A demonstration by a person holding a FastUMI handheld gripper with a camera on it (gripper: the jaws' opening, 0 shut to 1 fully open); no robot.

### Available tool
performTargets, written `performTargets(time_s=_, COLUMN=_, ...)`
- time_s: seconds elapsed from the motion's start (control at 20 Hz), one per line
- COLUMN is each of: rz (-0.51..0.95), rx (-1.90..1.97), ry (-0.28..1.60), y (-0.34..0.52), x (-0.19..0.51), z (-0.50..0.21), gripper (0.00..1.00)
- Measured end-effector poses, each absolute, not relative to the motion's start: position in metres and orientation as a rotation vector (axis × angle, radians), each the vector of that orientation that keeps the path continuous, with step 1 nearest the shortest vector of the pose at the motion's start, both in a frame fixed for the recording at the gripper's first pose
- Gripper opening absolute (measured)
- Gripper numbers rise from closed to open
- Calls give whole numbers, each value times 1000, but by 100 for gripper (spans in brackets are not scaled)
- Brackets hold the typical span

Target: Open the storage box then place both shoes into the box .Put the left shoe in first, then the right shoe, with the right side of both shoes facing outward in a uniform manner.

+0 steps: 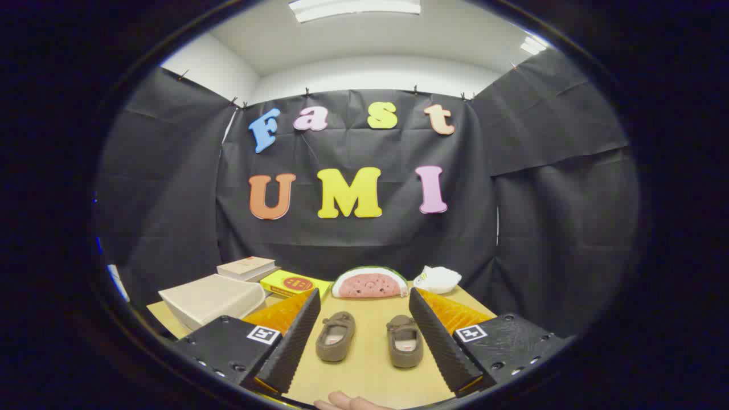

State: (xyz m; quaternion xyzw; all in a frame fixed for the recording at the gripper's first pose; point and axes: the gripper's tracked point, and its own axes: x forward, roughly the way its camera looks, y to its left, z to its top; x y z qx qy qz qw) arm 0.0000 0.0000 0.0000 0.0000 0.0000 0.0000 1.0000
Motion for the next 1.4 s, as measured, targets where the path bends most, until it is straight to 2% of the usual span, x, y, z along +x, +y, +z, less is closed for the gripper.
performTargets(time_s=0.45, rz=-28, rx=-13, ry=-32, y=15, x=-20, z=0, gripper=96)
performTargets(time_s=0.85, rz=-61, rx=12, ry=17, y=32, x=-12, z=-17, gripper=95)
performTargets(time_s=1.1, rz=32, rx=93, ry=66, y=79, x=15, z=-32, gripper=95)
performTargets(time_s=1.4, rz=198, rx=137, ry=237, y=140, x=74, z=-86, gripper=96)
